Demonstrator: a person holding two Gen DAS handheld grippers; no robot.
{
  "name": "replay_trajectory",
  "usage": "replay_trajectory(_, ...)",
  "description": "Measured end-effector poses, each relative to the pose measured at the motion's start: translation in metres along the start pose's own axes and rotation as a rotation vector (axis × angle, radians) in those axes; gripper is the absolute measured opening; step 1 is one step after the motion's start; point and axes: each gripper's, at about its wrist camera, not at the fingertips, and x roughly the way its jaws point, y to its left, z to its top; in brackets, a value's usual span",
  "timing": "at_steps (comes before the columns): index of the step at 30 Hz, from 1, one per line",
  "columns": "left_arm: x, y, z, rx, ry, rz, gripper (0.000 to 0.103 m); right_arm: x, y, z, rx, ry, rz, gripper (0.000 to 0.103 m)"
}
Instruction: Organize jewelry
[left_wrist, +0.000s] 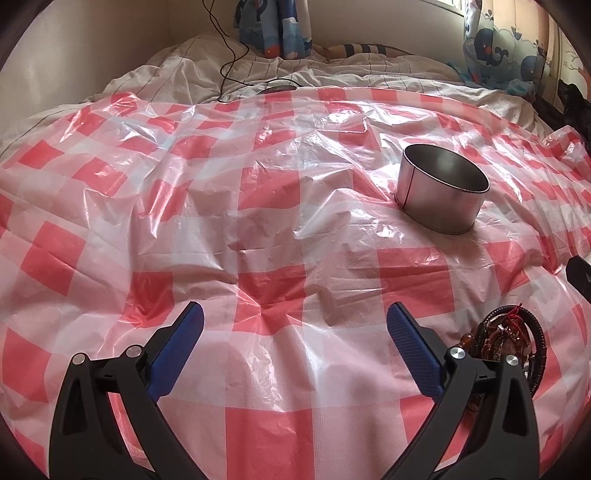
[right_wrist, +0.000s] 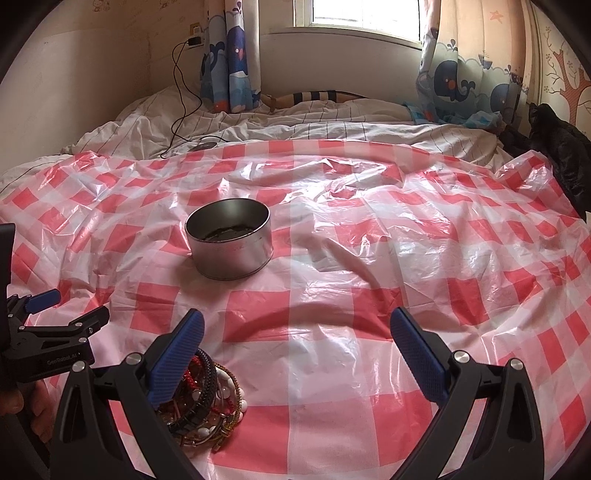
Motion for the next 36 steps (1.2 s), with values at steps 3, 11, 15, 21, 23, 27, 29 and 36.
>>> replay_trajectory(3, 0.0011, -0.0013, -0.0004, 0.009, 0.001, -0.002, 0.095, 0.0012, -0.0008, -0.0002, 0.005, 0.007, 0.004, 0.097)
replay_trajectory(11, 0.0021, -0.0018, -0.0003, 0.011, 0.005, -0.008, 0.095, 0.0033, -0.0004, -0.0012, 0.002, 0.014, 0.005, 0.097)
replay_trajectory(15, 0.0018, -0.0032, -0.0008, 0.013, 0.007, -0.007, 0.095, 0.0039, 0.0006, -0.0024, -0.001, 0.017, 0.014, 0.097)
replay_trajectory(21, 0.0027, -0.0035, -0.0006, 0.014, 0.012, -0.008, 0.095, 0.0038, 0.0001, -0.0024, 0.001, 0.018, 0.015, 0.097)
replay_trajectory(23, 0.0028, -0.0033, -0.0005, 0.014, 0.013, -0.008, 0.095, 0.0037, -0.0004, -0.0025, 0.003, 0.020, 0.015, 0.097)
replay_trajectory(27, 0.0037, -0.0031, -0.0010, 0.017, 0.015, -0.010, 0.095, 0.0037, -0.0007, -0.0025, 0.001, 0.020, 0.015, 0.097)
replay_trajectory(29, 0.0040, -0.0033, -0.0012, 0.018, 0.017, -0.012, 0.095, 0.0037, -0.0006, -0.0025, 0.002, 0.020, 0.016, 0.097)
replay_trajectory(36, 0.0062, -0.0031, -0.0011, 0.021, 0.024, -0.021, 0.095, 0.0040, -0.0033, -0.0031, 0.004, 0.023, 0.033, 0.097)
